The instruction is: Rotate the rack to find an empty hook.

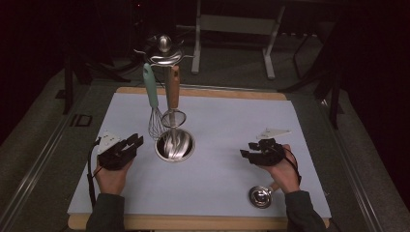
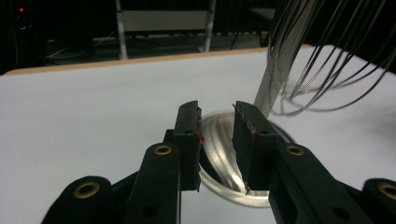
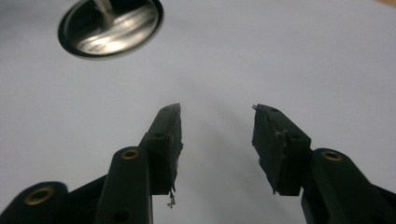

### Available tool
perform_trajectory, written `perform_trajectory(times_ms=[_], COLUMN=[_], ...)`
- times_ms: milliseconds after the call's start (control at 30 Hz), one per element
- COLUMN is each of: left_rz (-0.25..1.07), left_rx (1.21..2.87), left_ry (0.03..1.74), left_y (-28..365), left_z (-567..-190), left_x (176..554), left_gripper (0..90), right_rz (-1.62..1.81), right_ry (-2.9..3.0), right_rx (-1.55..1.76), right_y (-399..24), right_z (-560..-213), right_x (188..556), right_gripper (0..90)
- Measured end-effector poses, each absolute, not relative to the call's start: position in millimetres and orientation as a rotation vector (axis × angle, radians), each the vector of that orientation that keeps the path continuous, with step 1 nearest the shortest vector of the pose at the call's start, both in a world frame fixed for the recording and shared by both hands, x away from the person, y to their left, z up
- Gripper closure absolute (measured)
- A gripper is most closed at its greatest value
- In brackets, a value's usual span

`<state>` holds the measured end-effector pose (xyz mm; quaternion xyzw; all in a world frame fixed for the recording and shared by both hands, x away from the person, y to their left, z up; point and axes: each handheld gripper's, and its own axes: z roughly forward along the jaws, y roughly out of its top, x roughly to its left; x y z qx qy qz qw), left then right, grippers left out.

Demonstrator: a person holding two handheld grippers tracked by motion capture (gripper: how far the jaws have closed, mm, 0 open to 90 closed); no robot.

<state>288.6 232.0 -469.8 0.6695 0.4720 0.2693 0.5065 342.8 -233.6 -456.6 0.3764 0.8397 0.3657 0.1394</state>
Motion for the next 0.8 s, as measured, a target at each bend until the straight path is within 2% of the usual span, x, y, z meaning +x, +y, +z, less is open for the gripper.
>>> perform_trajectory(times_ms=[400, 567, 733, 800], left_rz=[0.666, 0.700, 0.706, 0.713], left_rx=[1.570, 1.560, 1.536, 1.522], left_ry=[1.061, 1.038, 0.980, 0.961], left_y=[229.6, 225.2, 221.9, 222.4], left_z=[-441.2, -431.5, -417.1, -410.9], left_x=[282.2, 279.2, 276.3, 275.8], left_gripper=[73.7, 78.3, 88.4, 89.5], right_rz=[1.053, 1.054, 1.052, 1.051], right_ry=[2.406, 2.397, 2.394, 2.392], right_rx=[1.206, 1.261, 1.291, 1.304], right_y=[-259.3, -267.1, -272.6, -274.9], right_z=[-486.1, -494.9, -499.4, -502.2], right_x=[335.9, 334.9, 332.9, 332.3], right_gripper=[50.8, 50.7, 50.6, 50.6])
